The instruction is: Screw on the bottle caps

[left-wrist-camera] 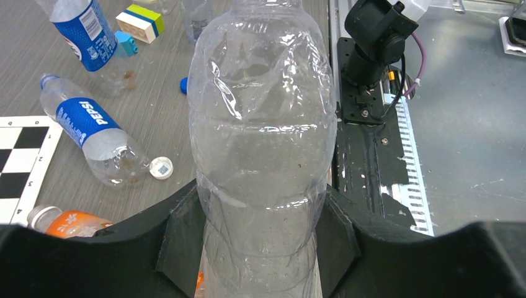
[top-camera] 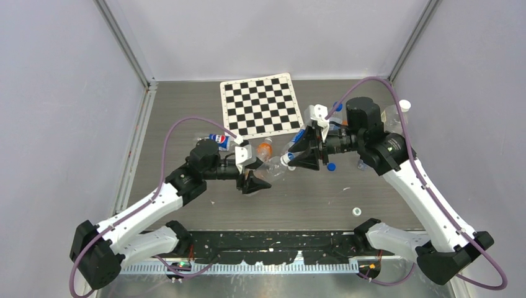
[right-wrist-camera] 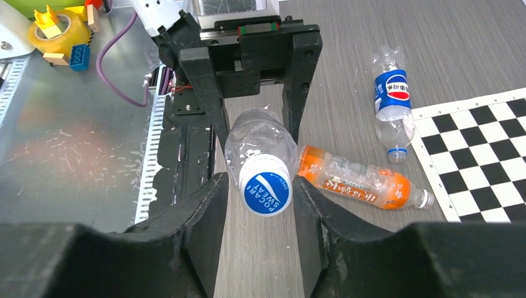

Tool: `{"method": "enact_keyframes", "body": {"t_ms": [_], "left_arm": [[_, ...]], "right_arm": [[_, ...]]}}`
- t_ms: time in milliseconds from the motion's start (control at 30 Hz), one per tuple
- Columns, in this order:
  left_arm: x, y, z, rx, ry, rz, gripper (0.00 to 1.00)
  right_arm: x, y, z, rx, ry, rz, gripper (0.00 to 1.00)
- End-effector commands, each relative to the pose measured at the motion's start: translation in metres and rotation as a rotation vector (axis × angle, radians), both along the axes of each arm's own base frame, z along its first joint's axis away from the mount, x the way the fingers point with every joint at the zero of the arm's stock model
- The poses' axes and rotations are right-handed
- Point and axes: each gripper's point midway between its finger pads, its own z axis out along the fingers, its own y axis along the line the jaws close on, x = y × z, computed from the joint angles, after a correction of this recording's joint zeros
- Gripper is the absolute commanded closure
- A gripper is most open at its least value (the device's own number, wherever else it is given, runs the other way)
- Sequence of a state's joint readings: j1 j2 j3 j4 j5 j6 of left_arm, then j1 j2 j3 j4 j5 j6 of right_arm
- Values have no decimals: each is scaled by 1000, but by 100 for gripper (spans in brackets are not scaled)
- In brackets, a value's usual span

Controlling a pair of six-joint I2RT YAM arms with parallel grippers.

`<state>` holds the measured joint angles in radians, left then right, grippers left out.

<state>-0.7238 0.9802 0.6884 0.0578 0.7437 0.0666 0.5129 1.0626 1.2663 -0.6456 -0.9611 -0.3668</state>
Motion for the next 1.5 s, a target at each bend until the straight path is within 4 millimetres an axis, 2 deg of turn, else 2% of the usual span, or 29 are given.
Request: {"method": "enact_keyframes", "body": {"t_ms": [0, 133, 200, 300, 367, 533, 767, 800, 833, 867, 900, 967, 1033, 1100, 1133, 1167, 1200, 1233, 1267, 1300, 1367, 1467], "left_arm": [[3, -4, 27, -46, -68, -23, 77], [3, -5, 30, -49, -74, -28, 77], [4, -5, 31, -46, -82, -28, 77], [8, -4, 29, -24, -106, -15, 77], [15, -3, 30, -11, -139, 12, 77], [41, 5, 41, 57, -329, 152, 78], [73, 19, 59, 198, -723, 350, 78], [74, 19, 62, 207, -787, 365, 78], [74, 17, 59, 230, -841, 367, 79], [75, 17, 57, 257, -897, 378, 79], [73, 15, 54, 280, -938, 373, 79], [69, 10, 48, 298, -978, 353, 79], [67, 10, 43, 304, -964, 347, 79], [67, 12, 37, 322, -944, 345, 79], [67, 13, 35, 327, -927, 347, 79], [66, 15, 33, 337, -908, 347, 80], [66, 17, 30, 348, -884, 348, 80], [66, 19, 26, 363, -860, 348, 81], [66, 21, 23, 377, -831, 343, 82], [66, 24, 16, 401, -783, 332, 82], [68, 31, 6, 428, -679, 321, 83], [63, 35, -1, 418, -554, 255, 84]], "right_arm": [[-3, -1, 8, -2, -15, 29, 53], [-2, -2, 3, -25, 7, 22, 58], [-1, -2, 2, -28, 14, 15, 66], [-1, -1, 4, -27, 33, 2, 91], [2, -1, 3, -31, 88, -43, 98], [16, 0, -2, -58, 293, -223, 100], [37, 2, -24, -9, 780, -603, 100], [45, 2, -25, 20, 817, -661, 100], [46, 5, -29, 52, 954, -723, 100], [52, 6, -30, 87, 999, -764, 99], [53, 9, -35, 117, 1121, -816, 99], [56, 13, -39, 185, 1251, -883, 99], [55, 16, -33, 248, 1306, -914, 99], [54, 15, -23, 277, 1290, -919, 96], [53, 12, -23, 263, 1249, -925, 87], [53, 10, -14, 271, 1206, -917, 74], [53, 7, -14, 245, 1134, -910, 67], [51, 4, -6, 251, 1085, -896, 53], [51, 1, -6, 229, 994, -873, 47], [48, -3, 0, 230, 934, -853, 37], [43, -10, 5, 203, 778, -804, 29], [39, -22, 6, 136, 536, -740, 26]]}}
